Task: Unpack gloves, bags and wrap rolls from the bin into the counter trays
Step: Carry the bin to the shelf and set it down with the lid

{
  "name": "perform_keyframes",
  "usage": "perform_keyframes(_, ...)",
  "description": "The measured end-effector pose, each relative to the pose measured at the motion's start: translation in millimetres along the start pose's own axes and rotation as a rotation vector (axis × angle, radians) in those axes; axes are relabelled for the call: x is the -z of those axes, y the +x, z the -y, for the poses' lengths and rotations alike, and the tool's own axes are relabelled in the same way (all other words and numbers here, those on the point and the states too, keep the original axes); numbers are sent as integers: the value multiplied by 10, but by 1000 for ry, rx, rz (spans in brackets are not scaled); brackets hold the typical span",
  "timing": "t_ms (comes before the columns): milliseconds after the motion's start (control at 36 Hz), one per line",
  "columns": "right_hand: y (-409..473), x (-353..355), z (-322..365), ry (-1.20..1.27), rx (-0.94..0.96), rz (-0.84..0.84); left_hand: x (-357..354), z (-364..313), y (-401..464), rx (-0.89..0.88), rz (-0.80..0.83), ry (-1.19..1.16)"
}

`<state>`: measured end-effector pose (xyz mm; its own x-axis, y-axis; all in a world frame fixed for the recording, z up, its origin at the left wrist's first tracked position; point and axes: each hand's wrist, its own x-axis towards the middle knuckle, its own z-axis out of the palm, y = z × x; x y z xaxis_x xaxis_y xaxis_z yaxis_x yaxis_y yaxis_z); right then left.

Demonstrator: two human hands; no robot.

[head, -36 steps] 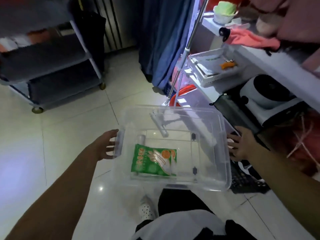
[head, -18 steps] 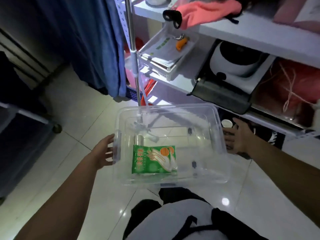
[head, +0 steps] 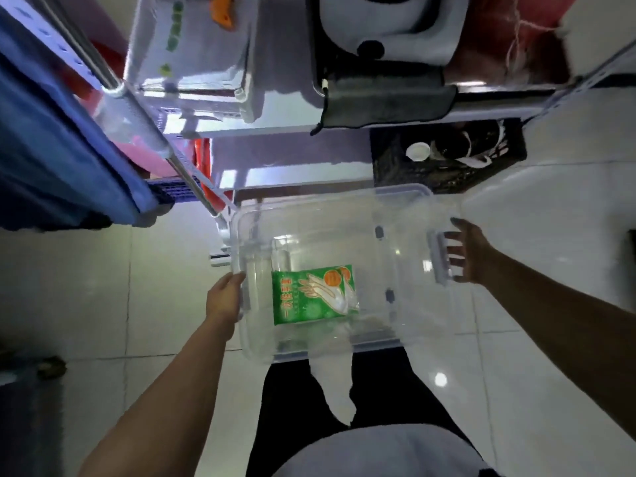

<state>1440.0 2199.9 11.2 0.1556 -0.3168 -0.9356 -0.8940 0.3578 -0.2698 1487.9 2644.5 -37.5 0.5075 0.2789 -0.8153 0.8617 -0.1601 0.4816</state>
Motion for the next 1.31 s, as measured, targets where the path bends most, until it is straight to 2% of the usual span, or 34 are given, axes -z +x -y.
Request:
perform_keyframes(111,314,-168,-345,66,-25,-64,-61,196,593,36,70,73)
perform_keyframes(222,789,-373,-670,108,-35,-129,-207,472,1157,-25,93,191)
perform_keyframes(361,1542,-625,-930,174,35,-237,-447,820,1823,-29,115,238)
perform_keyframes(611,3013,-689,-1103,313,54,-107,-1024,954,3242,-67,272,289)
perform_keyframes(778,3712,-793,-1113,324,186,-92,-1382,875,3866,-114,336,246)
perform_keyframes(972,4189,-955,-877,267,354,-138,-1585,697,4314,-299,420,314)
perform_keyframes(1083,4298,-997,-802,179,358,-196,-1590,628,4421,-375,453,381)
perform_keyframes(1222,4368,-951,-887,98,348,-145,-1554,705,4331,-366,457,437)
perform_keyframes(1306,4381,-986,-1002,23,463,-129,-1498,714,4247,-348,460,495)
